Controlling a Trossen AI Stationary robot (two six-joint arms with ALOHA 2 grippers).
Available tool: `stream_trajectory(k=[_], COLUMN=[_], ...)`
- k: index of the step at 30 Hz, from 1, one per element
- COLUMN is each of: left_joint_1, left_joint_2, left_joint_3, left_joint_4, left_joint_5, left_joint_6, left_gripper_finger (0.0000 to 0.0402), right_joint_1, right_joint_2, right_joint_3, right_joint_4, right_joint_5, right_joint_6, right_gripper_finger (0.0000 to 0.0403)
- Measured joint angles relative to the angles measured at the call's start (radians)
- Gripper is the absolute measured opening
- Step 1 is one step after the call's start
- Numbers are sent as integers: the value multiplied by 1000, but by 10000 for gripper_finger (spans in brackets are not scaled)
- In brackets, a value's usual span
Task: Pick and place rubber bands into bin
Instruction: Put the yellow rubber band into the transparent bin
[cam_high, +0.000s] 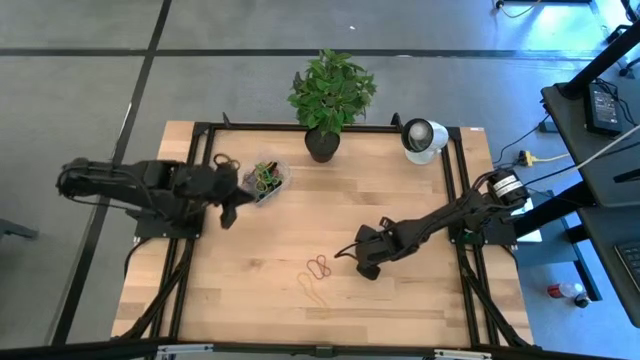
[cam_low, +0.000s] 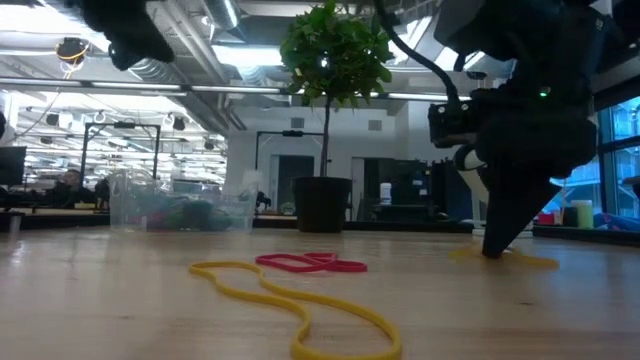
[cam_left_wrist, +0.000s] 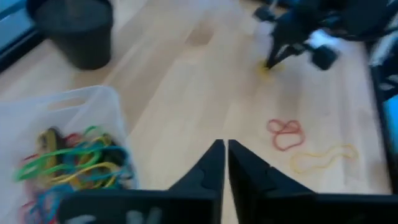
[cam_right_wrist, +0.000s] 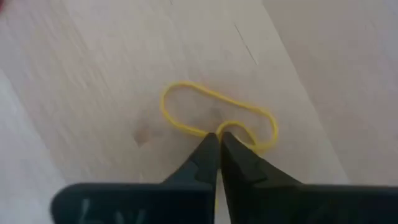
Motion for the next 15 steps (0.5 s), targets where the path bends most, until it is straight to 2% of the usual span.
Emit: stream_trajectory(k=[6, 11, 15], left_joint_1=[-100, -132, -141], left_joint_2=[-165, -314, -429], left_joint_3=[-165, -273, -344], left_joint_4=[124, 130, 145], left_joint_5=[-75, -80, -71], left_joint_6=[-25, -14, 42], left_gripper_finger=[2, 1, 1], right_joint_1=[15, 13, -12], right_joint_2=[-80, -98, -78], right_joint_3=[43, 207, 370], right_joint_4=[-85, -281, -286], right_joint_5=[14, 102, 204], right_joint_6=[56, 51, -6], right_gripper_finger=[6, 3, 2])
